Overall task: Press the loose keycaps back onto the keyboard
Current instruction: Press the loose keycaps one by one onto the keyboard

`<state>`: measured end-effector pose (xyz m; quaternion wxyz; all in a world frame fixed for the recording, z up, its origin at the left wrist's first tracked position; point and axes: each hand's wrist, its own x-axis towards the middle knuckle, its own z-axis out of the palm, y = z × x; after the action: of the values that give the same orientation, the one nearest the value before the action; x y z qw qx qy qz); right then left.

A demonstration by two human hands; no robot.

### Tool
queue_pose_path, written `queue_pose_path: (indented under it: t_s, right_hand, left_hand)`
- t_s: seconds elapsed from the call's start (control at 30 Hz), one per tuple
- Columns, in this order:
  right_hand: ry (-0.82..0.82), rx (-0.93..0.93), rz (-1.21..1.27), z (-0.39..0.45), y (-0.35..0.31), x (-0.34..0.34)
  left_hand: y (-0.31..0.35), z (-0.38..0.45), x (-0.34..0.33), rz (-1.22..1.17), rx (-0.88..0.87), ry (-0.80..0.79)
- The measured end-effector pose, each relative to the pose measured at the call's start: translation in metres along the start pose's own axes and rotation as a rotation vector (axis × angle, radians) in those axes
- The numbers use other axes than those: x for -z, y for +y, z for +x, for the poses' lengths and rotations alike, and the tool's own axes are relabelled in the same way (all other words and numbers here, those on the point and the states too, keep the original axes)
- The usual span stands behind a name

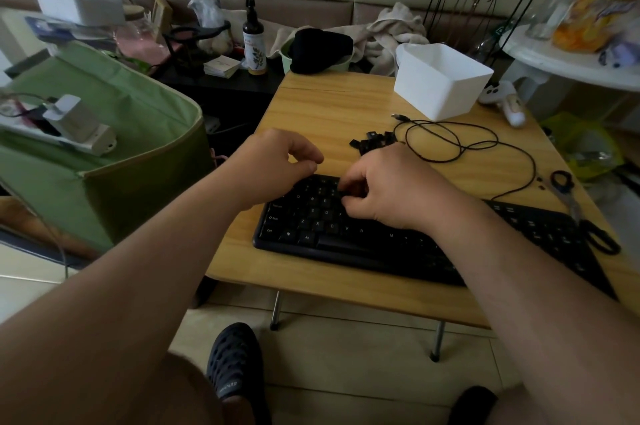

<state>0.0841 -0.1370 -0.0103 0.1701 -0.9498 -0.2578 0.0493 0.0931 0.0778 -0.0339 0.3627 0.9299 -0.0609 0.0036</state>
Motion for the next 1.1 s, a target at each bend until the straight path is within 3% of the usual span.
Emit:
queue_pose_path:
  t_s: [0.7,1.1]
  right_hand:
    - [-0.142,0.033,-0.214,0.009,-0.015,0.001]
    - [-0.029,-0.028,-0.265,0.011,-0.028,-0.016]
  left_hand:
    - [0.010,-0.001,-0.010,0.087,-0.014,-0.037]
    - [0.013,-0.002,-0.013,0.086,-0.003,-0.074]
